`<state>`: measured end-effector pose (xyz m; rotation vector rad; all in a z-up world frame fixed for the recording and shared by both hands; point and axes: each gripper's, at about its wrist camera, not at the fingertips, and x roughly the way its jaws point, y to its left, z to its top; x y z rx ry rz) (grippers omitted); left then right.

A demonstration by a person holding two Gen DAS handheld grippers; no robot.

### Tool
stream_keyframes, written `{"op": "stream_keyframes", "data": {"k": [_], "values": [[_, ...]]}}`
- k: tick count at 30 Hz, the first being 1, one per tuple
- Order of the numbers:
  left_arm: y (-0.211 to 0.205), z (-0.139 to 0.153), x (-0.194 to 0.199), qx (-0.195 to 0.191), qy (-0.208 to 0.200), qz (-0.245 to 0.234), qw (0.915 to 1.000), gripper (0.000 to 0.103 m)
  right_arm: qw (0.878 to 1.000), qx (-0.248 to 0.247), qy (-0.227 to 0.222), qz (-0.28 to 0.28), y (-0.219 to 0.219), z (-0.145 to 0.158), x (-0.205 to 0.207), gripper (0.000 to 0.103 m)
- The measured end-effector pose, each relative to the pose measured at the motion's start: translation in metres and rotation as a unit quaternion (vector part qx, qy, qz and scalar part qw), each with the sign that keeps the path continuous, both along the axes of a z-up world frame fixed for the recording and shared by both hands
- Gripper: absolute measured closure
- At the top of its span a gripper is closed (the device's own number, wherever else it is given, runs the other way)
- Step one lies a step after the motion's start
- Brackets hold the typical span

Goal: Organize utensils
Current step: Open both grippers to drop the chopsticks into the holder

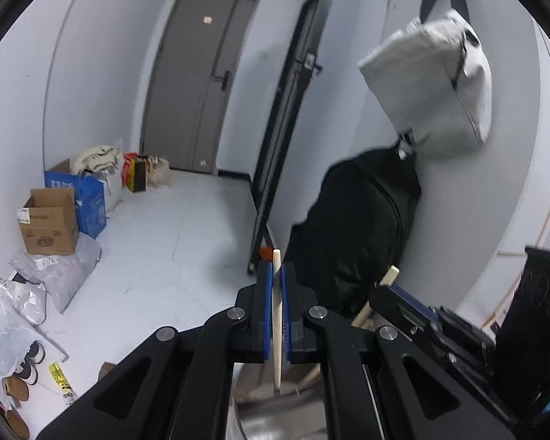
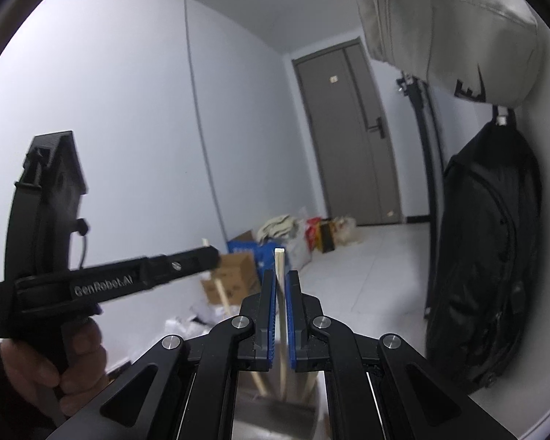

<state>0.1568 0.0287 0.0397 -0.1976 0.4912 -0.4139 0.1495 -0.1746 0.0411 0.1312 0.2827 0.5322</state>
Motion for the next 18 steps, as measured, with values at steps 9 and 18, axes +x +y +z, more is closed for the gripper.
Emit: {"op": "stream_keyframes", "data": {"k": [9, 18], "values": [[-0.011, -0.011, 0.003, -0.001, 0.086, -0.099, 0.9914, 0.101, 0.999, 0.004, 0.039, 0.025, -0.013, 0.0, -0.017, 0.063], [0.001, 0.003, -0.027, -0.001, 0.081, -0.048, 0.9955, 0.063, 0.997, 0.05, 0.053, -0.005, -0.049, 0.009, -0.066, 0.038]]}}
